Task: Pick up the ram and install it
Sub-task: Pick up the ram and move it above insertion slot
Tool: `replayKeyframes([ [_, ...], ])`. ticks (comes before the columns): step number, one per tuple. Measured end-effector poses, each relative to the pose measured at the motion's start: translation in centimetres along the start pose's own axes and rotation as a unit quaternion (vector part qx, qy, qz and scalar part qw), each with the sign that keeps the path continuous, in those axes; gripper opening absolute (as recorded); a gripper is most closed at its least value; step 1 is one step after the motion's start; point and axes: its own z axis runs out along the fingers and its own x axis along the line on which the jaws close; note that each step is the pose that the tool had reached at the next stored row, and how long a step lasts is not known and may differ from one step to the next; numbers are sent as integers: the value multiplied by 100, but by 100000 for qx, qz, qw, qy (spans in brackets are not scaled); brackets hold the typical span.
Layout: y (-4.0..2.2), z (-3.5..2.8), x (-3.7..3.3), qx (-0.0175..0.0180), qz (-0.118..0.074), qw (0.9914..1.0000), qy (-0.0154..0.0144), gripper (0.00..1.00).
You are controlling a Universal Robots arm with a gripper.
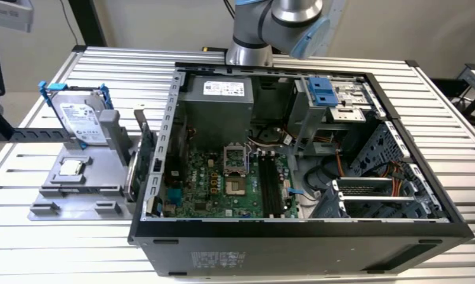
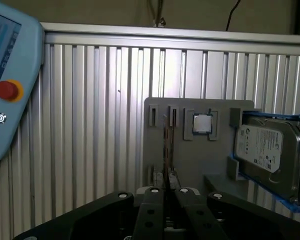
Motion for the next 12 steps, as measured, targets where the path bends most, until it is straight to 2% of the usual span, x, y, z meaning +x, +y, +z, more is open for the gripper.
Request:
replayKeyframes([
  [12, 0, -10, -1, -6, 0, 100000, 187, 0],
])
